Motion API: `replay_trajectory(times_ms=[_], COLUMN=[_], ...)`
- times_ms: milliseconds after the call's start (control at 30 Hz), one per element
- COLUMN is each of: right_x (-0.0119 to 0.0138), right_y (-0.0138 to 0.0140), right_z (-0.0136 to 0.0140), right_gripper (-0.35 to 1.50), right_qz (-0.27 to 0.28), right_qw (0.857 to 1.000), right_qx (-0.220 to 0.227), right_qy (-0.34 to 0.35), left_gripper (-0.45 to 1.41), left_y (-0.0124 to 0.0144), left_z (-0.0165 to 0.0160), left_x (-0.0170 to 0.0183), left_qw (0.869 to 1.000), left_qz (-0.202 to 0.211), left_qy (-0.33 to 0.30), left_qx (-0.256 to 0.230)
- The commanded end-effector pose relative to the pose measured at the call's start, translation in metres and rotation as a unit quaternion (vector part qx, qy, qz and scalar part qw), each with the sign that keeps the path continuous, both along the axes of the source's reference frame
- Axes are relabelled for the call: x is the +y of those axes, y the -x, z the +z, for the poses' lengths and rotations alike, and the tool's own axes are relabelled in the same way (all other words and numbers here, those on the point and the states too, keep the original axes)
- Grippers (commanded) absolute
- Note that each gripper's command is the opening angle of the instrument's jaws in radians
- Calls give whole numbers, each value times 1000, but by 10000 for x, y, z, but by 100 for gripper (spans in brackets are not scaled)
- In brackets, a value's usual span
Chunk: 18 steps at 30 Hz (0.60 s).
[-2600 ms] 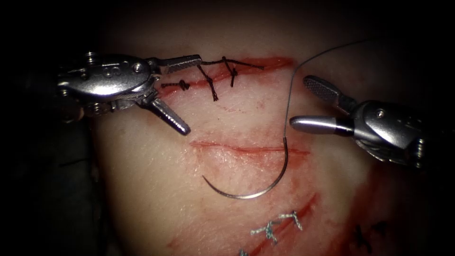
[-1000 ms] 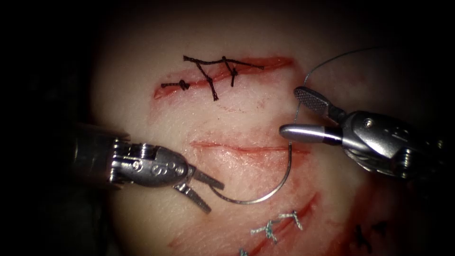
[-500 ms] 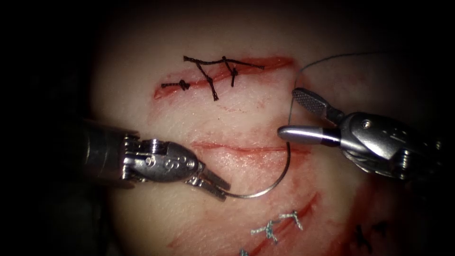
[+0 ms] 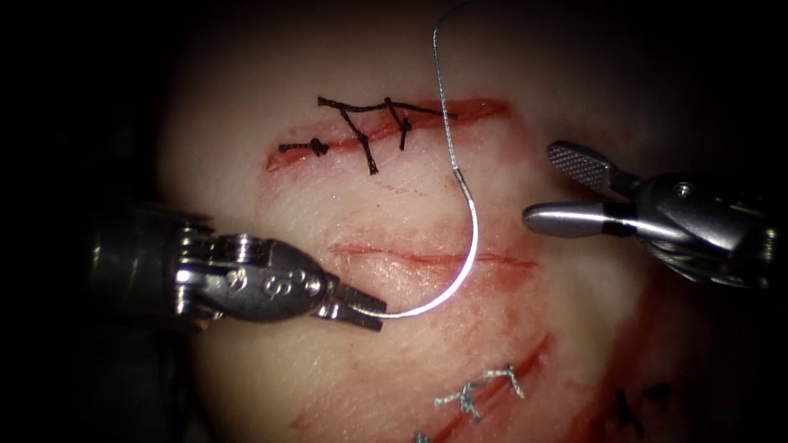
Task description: Wound Closure
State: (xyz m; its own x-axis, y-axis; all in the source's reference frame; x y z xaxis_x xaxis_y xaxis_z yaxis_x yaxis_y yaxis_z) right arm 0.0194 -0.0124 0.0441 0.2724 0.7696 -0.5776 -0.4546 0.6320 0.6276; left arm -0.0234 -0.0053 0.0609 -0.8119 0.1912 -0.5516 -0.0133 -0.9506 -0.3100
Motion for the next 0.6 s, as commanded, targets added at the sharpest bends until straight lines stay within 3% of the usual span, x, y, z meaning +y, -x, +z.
replay_trajectory(times_ms=[33,100,167,300,433,533,600], right_x=[-1,-10,-17,-29,-34,-32,-31], right_y=[-12,-18,-28,-43,-55,-68,-76], right_z=[-2,0,7,19,25,30,34], right_gripper=[105,97,102,112,99,107,109], right_qz=[-7,-11,0,12,36,52,59], right_qw=[1000,998,995,995,993,988,984], right_qx=[-24,-59,-76,-79,-96,-134,-157], right_qy=[-15,-37,-58,-59,-57,-50,-52], left_gripper=[-45,-45,-45,-45,-35,-42,-43], left_y=[7,12,16,21,24,31,37], left_z=[5,5,7,11,10,2,-3], left_x=[-4,-4,-5,-11,-17,-26,-31], left_qw=[1000,999,996,985,971,955,945], left_qz=[5,9,18,14,16,-50,-63], left_qy=[12,28,50,75,90,106,105], left_qx=[19,39,65,156,219,271,303])
